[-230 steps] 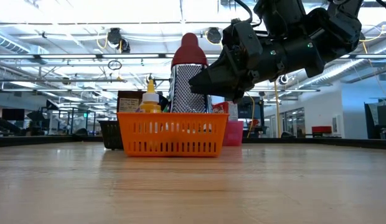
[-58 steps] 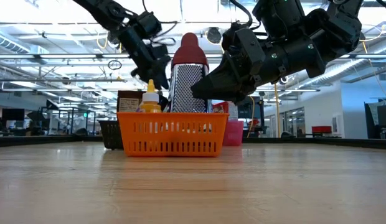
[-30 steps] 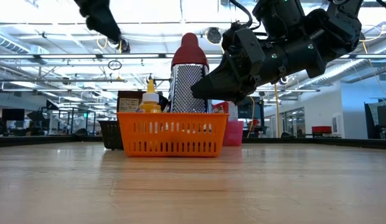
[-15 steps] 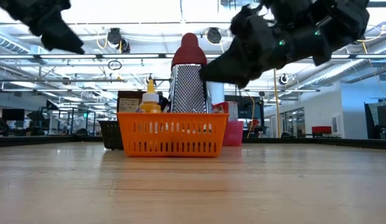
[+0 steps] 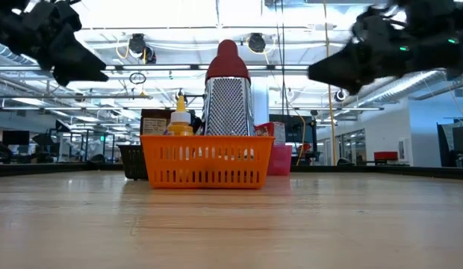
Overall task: Pick & Place Kitchen Items
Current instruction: Return to Home Position
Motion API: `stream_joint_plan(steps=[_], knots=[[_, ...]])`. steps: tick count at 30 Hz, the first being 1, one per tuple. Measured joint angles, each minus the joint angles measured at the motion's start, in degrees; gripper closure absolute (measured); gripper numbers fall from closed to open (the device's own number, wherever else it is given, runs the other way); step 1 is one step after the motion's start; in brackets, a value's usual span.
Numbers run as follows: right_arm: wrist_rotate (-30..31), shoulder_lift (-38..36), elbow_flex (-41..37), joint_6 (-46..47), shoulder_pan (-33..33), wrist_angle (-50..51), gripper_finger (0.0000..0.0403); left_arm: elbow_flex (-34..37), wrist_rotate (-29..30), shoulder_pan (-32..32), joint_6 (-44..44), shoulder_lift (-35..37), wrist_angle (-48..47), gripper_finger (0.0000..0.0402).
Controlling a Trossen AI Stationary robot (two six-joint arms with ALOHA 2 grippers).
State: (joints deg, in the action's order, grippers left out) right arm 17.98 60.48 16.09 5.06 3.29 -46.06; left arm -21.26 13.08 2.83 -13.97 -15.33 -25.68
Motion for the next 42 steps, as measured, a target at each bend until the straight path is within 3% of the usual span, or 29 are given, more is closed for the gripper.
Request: stream_joint_plan(steps=[7,12,14,17,42], knots=[[-1.63,-14.34,-11.01,-0.22,-1.49,-3.28,0.029,9.16,4.46,-1.16,8.1,0.43,19.39,0.0185],[-2.25,-22.63,-14.99,-0.22,-4.67,-1.53,0.0297,15.23,4.59,-1.2,9.91,0.44,23.9,0.0185],[-5.7,-24.65,-14.97,-0.3,-5.66,1.81,0.0301,18.16,4.57,-1.22,9.22,0.41,25.3,0.0185],[-9.23,-26.01,-14.99,-1.68,-6.62,3.09,0.0304,20.44,3.7,-1.19,8.84,0.14,28.96,0.0186],[-8.88,-26.89,-15.23,-2.78,-6.9,5.96,0.0303,20.51,1.54,-1.31,10.71,-1.16,30.51,0.0185]])
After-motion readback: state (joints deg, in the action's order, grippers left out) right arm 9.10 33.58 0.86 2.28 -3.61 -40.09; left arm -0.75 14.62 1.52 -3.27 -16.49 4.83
